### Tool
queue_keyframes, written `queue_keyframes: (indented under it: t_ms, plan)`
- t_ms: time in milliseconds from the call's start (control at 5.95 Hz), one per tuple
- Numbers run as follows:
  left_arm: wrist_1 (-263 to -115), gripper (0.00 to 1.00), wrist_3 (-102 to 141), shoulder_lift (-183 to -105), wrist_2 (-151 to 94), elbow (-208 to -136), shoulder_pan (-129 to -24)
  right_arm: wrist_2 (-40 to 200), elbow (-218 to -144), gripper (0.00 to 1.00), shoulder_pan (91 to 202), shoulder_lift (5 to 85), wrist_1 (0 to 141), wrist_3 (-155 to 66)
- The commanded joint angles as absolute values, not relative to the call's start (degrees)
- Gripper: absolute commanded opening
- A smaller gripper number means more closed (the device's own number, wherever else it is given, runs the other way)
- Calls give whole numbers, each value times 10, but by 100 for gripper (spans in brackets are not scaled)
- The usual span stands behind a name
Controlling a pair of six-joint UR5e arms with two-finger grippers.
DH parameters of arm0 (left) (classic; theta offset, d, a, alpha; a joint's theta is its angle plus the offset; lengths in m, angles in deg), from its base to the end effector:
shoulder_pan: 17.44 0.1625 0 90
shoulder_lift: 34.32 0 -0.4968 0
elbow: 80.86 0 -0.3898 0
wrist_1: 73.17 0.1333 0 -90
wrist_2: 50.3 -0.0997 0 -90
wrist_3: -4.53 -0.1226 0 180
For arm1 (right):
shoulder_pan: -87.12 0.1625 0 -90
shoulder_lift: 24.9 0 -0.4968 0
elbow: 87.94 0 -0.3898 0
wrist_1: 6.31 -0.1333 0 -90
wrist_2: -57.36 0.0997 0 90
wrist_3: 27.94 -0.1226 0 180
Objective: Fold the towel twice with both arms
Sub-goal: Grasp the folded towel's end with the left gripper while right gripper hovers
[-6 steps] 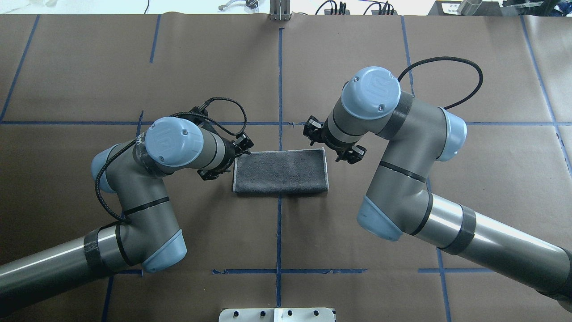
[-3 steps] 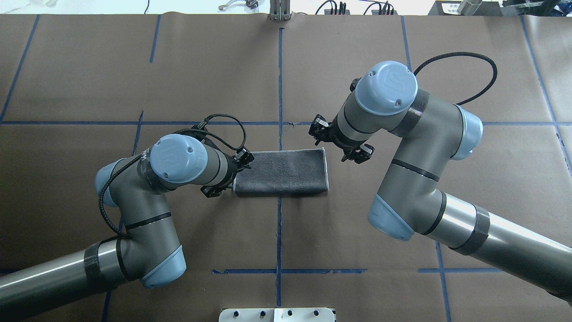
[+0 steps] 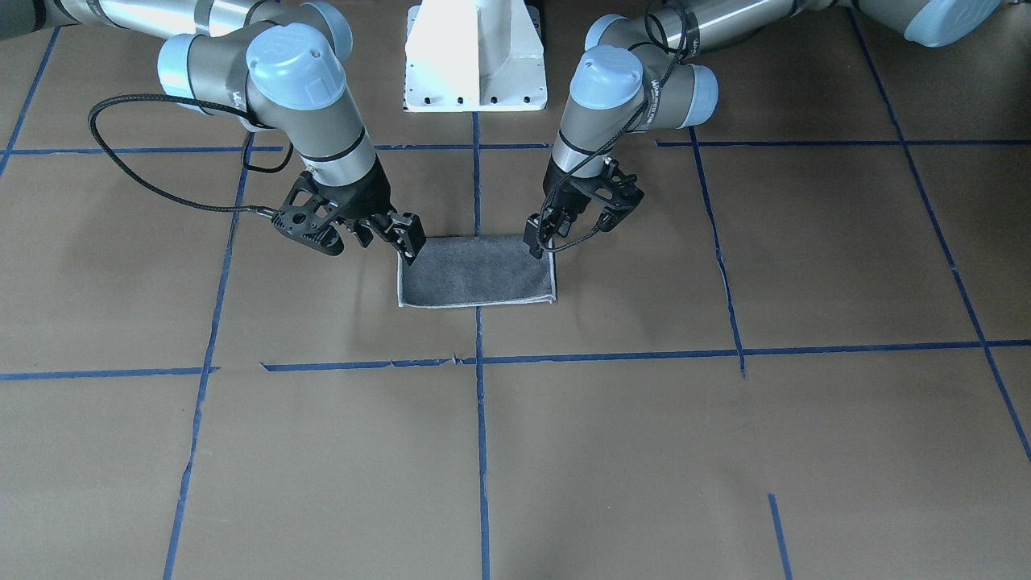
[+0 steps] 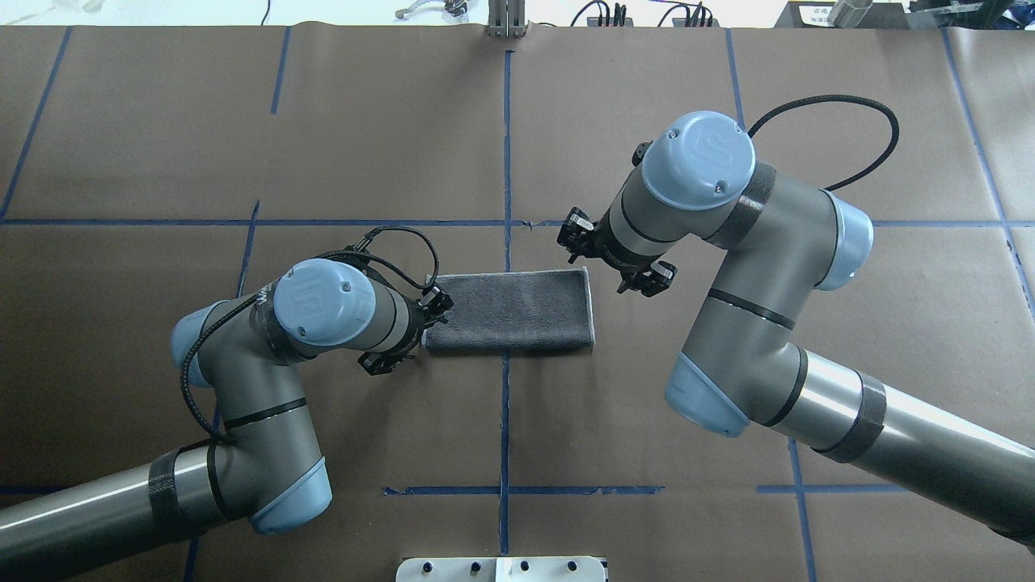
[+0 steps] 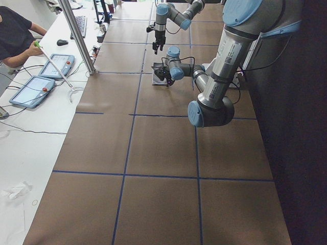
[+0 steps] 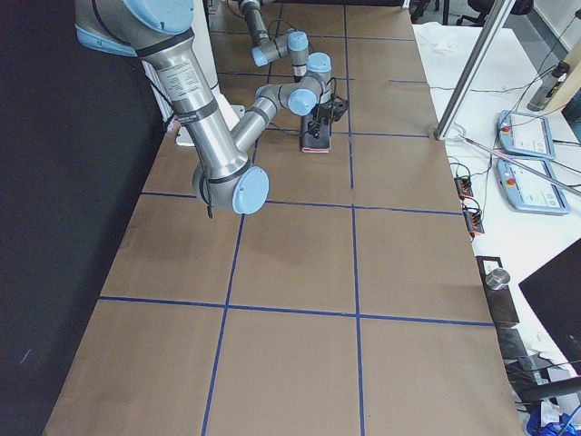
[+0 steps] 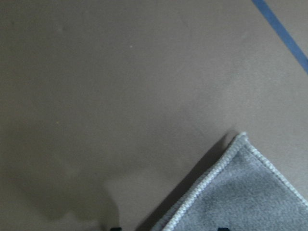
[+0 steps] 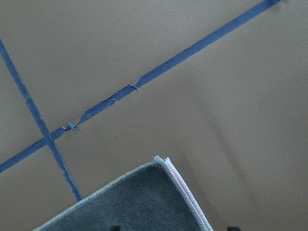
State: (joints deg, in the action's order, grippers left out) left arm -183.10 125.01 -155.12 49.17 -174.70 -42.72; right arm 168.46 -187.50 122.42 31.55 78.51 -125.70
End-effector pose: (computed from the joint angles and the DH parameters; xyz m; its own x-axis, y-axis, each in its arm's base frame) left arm 0.6131 -0.4146 0.3565 0.2996 -0.6948 -0.6538 0.5244 0.6924 -0.4955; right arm -0.5286 -0.4835 0.3118 0.4949 0.5047 0.7073 -0.3902 0.8564 -0.3381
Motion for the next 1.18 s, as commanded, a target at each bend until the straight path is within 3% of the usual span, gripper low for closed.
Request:
queue_keyframes:
  t_ms: [0,336,504,672,840,1008]
  plan:
    - [-1826,73,1253,-1551,500,-1745,-426,1685,-1875,79,1224,315,785,-1258]
    - [-1823,73,1262,-1551,500,-1738,-421,1685,-1879,80,1224,316,785,-1258]
    - [-1822,68,1266,-1551,500,-1743,-419,1685,-1879,80,1224,316,785,-1258]
    - [-1823,44,1269,-1552,501,-1746,-418,1685,-1879,80,1224,316,785,-1258]
    - [-1823,7,1269,-1551,501,-1747,-418,1684,-1878,81,1223,316,785,-1258]
    - [-1824,0,1269,-1553,501,-1747,-418,1683,-1878,81,1222,316,785,-1258]
